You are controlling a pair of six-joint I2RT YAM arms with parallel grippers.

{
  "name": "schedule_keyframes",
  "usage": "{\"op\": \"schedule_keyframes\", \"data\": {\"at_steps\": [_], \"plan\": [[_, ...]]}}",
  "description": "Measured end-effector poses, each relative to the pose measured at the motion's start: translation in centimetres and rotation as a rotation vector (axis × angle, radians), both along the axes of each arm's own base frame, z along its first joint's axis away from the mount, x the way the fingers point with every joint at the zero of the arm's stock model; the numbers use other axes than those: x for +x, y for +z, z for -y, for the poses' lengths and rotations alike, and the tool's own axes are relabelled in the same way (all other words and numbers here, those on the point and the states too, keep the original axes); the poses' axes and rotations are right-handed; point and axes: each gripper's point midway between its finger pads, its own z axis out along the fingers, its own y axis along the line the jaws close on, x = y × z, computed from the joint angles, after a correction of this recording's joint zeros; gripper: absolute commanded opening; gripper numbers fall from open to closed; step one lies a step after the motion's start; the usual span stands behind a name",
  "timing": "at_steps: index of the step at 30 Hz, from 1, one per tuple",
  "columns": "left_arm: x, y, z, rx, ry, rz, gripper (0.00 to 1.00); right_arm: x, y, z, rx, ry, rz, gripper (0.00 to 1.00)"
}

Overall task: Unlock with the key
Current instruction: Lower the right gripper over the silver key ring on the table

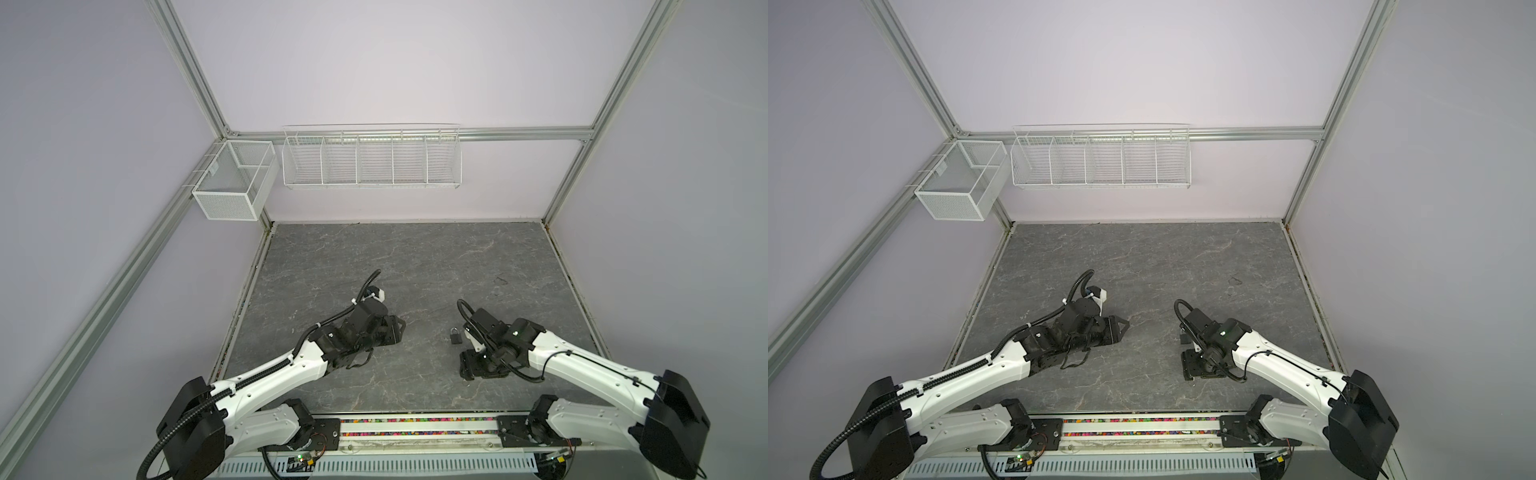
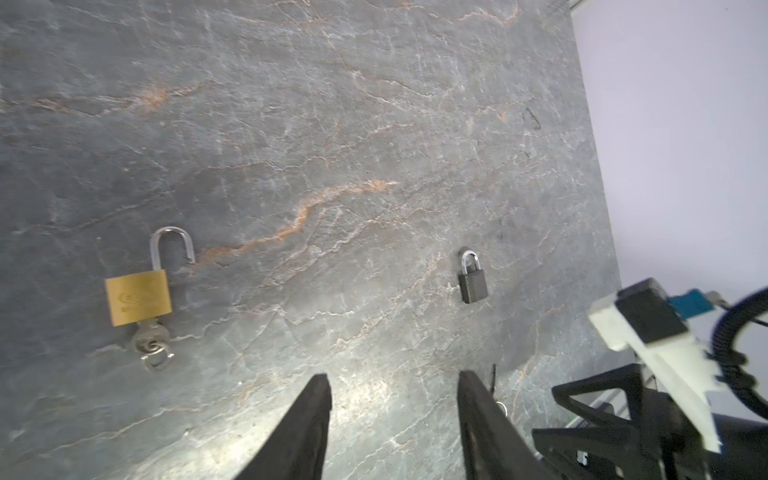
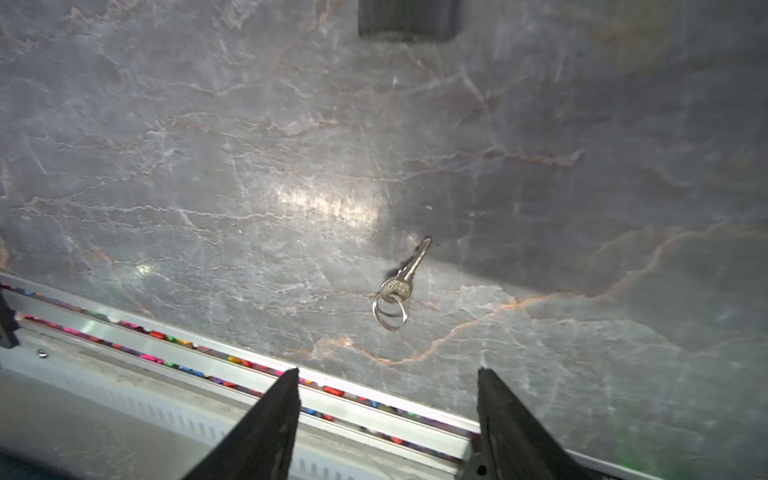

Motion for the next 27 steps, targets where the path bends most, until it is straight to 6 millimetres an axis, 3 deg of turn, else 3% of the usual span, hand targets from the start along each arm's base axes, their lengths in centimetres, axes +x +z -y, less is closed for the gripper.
{"op": "schedule_keyframes", "data": {"at_steps": [10, 27], "plan": [[-0.6, 0.8, 2.4, -0.071, -0.020, 0.034, 0.50, -1.5, -2.1, -0.7, 0.065, -0.080, -0.070, 0.47], [-0.4, 1.2, 2.7, -0.086, -0.005, 0.049, 0.50, -1.2, -3.3, -1.1, 0.086, -0.108, -0.072, 0.35]]}}
